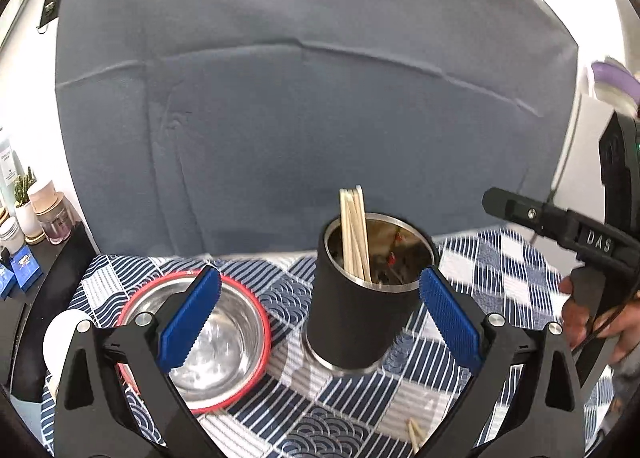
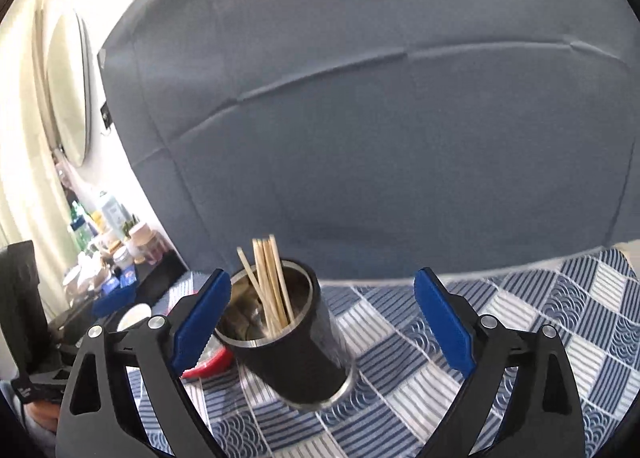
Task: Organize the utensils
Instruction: 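Move both tools back down toward the last loose chopsticks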
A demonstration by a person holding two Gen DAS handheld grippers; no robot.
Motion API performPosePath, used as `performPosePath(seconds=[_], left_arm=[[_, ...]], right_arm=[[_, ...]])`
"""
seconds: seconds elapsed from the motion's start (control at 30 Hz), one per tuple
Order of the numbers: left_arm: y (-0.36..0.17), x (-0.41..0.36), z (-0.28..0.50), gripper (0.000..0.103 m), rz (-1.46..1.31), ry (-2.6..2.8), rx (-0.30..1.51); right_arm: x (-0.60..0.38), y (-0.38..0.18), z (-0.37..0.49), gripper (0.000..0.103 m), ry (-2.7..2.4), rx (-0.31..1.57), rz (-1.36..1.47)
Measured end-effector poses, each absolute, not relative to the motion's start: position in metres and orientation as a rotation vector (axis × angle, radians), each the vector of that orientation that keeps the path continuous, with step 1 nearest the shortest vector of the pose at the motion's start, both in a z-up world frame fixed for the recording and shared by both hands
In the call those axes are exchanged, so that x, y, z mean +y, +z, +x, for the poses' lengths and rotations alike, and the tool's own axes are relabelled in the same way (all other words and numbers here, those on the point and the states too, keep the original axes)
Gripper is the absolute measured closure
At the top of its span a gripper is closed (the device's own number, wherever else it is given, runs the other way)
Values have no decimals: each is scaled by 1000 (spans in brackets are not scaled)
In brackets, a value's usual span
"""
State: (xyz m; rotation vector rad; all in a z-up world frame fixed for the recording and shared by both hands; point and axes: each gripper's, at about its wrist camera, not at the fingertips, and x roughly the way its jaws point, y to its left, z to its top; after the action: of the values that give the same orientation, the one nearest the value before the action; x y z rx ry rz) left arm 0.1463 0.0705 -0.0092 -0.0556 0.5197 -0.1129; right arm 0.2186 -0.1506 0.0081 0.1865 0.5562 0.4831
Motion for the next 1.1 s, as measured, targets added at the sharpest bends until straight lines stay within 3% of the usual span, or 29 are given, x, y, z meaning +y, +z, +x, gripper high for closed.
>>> performPosePath(seconds=[1.1], left_arm=[[-137, 12, 84, 6, 88, -263, 951]], right_arm=[[-179, -101, 148, 14, 458, 861, 107]])
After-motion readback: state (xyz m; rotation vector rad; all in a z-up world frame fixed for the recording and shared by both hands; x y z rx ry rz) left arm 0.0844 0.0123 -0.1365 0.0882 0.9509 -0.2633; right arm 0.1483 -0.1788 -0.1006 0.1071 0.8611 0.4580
